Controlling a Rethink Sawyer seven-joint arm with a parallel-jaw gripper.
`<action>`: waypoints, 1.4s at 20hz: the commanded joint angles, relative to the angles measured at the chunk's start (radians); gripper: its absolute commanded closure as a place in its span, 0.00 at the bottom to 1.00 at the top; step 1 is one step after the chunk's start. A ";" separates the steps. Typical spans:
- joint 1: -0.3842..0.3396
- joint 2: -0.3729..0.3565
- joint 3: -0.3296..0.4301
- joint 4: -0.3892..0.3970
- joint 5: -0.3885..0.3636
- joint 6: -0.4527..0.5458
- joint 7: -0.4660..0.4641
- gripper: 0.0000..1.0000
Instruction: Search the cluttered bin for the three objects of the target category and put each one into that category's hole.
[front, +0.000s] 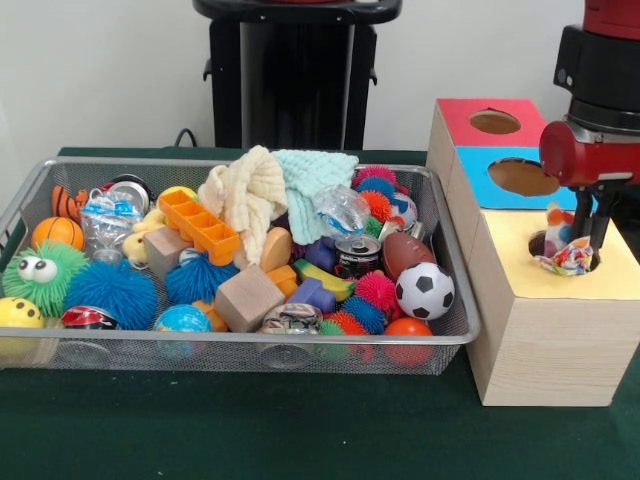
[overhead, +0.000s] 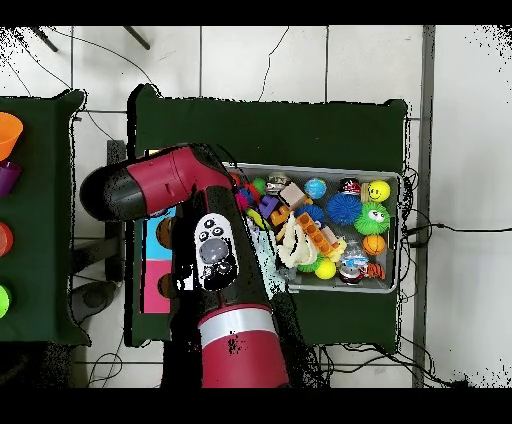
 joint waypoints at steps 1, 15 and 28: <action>-0.008 0.050 0.063 -0.001 -0.020 0.009 -0.035 1.00; -0.011 0.046 0.065 0.005 -0.022 -0.006 -0.033 0.00; -0.014 0.050 0.068 0.011 -0.023 -0.012 -0.038 0.00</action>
